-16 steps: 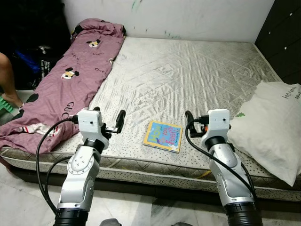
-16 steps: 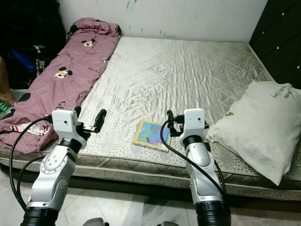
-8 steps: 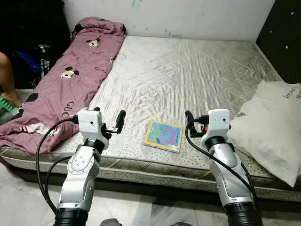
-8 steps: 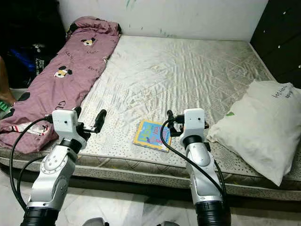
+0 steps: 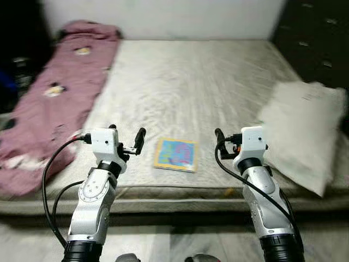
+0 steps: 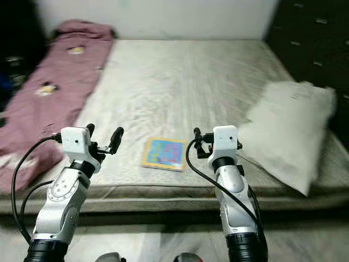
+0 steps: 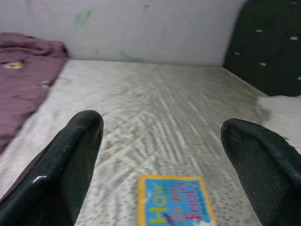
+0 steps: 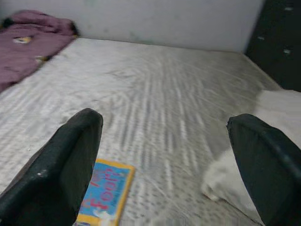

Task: Clean up the room

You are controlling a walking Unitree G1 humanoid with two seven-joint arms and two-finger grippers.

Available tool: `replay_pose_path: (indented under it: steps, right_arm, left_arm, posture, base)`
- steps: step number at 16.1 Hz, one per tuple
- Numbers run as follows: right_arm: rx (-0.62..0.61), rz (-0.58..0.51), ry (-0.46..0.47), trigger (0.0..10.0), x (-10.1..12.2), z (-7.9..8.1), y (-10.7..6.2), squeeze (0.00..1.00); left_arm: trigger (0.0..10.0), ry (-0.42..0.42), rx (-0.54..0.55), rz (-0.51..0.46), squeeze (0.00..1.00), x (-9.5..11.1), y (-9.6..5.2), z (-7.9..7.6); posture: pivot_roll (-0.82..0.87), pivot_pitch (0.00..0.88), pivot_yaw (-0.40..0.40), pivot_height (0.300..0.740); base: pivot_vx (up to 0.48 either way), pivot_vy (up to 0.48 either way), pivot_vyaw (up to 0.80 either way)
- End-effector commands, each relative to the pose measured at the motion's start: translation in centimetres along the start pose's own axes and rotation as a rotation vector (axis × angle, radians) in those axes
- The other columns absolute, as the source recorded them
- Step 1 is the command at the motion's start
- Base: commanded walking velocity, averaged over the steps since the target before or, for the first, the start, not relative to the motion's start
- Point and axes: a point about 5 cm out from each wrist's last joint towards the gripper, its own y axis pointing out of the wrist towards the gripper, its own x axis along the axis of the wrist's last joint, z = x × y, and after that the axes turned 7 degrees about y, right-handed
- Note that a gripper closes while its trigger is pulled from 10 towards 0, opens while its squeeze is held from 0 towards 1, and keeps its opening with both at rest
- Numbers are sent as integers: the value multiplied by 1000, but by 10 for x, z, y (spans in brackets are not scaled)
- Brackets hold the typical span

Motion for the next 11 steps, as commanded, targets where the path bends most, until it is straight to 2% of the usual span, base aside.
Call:
replay_pose_path:
  steps: [1,2,11]
  right_arm:
    - [-5,-5,-1,10000,1,0,2,0]
    - [-5,-5,-1,10000,1,0,2,0]
    - [-1,-10,-11,10000,2,0,2,0]
  left_arm:
    - [10000,6,7,-3,0,1,1,2]
    - [10000,2,7,-12,0,2,1,2]
    - [10000,-12,15,-11,0,3,3,0]
  posture:
    - [43,0,-3,740]
    - [43,0,-3,740]
    - [40,0,-5,740]
  base:
    - [0,0,-800]
    - [0,0,-800]
    - [0,0,0]
